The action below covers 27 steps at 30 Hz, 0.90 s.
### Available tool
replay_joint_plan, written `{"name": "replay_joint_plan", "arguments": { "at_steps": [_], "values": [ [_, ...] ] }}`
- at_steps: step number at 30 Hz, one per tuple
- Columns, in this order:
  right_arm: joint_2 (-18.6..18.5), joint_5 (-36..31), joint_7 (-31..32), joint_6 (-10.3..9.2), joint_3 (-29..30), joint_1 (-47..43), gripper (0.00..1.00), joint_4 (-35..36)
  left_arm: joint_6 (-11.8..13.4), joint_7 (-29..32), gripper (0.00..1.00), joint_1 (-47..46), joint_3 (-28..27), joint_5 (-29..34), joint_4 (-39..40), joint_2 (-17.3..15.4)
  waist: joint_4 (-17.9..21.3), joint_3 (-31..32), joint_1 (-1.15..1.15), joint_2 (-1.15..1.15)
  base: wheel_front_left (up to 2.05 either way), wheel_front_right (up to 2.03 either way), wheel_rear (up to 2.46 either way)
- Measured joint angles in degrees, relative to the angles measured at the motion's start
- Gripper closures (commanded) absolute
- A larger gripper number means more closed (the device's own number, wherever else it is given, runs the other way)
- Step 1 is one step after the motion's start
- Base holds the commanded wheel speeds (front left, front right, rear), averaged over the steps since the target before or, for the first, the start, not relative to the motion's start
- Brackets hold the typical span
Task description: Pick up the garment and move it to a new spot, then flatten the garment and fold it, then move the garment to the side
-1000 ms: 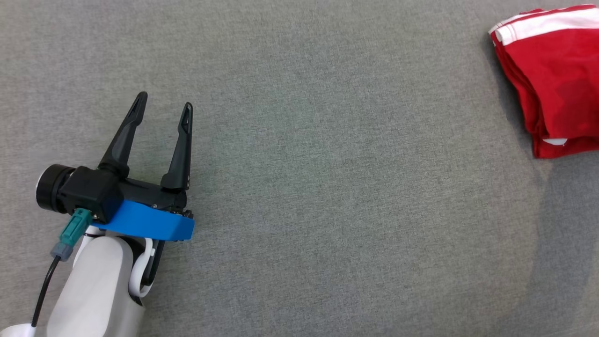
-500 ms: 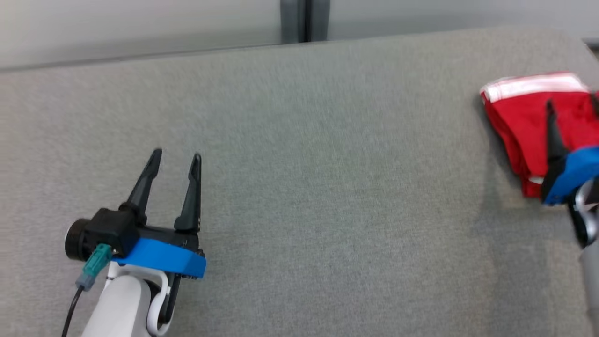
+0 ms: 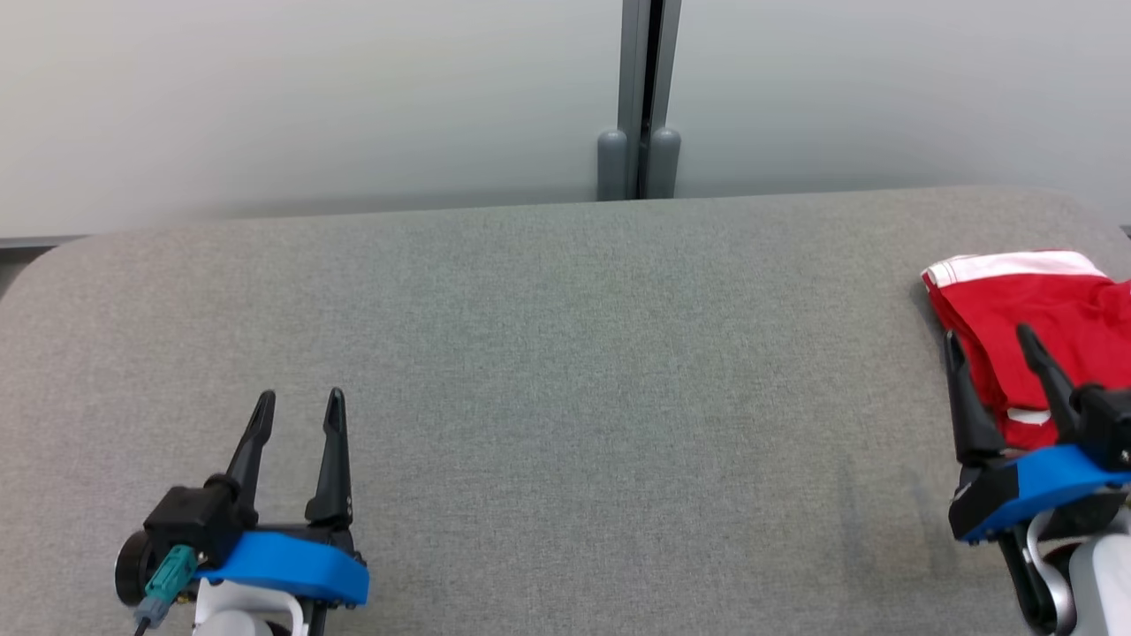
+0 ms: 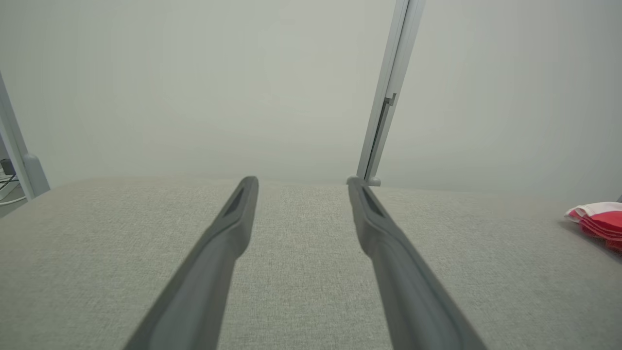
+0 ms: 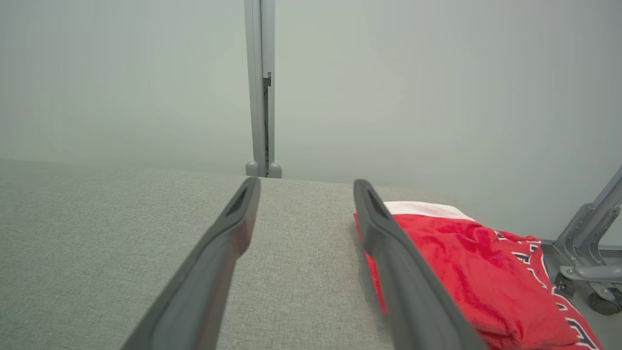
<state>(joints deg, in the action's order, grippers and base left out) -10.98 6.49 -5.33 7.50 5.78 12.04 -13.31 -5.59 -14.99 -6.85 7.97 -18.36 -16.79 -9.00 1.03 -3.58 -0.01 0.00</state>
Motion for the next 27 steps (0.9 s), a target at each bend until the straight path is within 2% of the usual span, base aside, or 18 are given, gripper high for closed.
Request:
{"name": "replay_joint_plan", "arguments": {
  "at_steps": [5,13,27],
  "values": [
    [1.93,1.09,1.4,0.0,0.77,-4.11,0.0,3.54,-0.07,0.0,0.0,1.74,-0.9,0.23,-0.62,0.16,-0.61,1.75,0.0,0.0,0.0,0.0,0.0],
    [4.74,1.13,1.66,0.0,0.91,-7.77,0.0,4.78,-0.27,0.0,0.0,2.68,-1.96,0.65,-2.02,0.55,-1.12,2.43,0.01,0.0,0.0,0.0,0.0],
    [5.14,0.9,1.82,-0.01,0.84,-7.92,0.0,5.08,-0.66,0.0,0.0,2.63,-2.35,1.33,-2.56,0.97,-0.78,1.97,0.01,0.0,0.0,0.0,0.0]
  ]
}}
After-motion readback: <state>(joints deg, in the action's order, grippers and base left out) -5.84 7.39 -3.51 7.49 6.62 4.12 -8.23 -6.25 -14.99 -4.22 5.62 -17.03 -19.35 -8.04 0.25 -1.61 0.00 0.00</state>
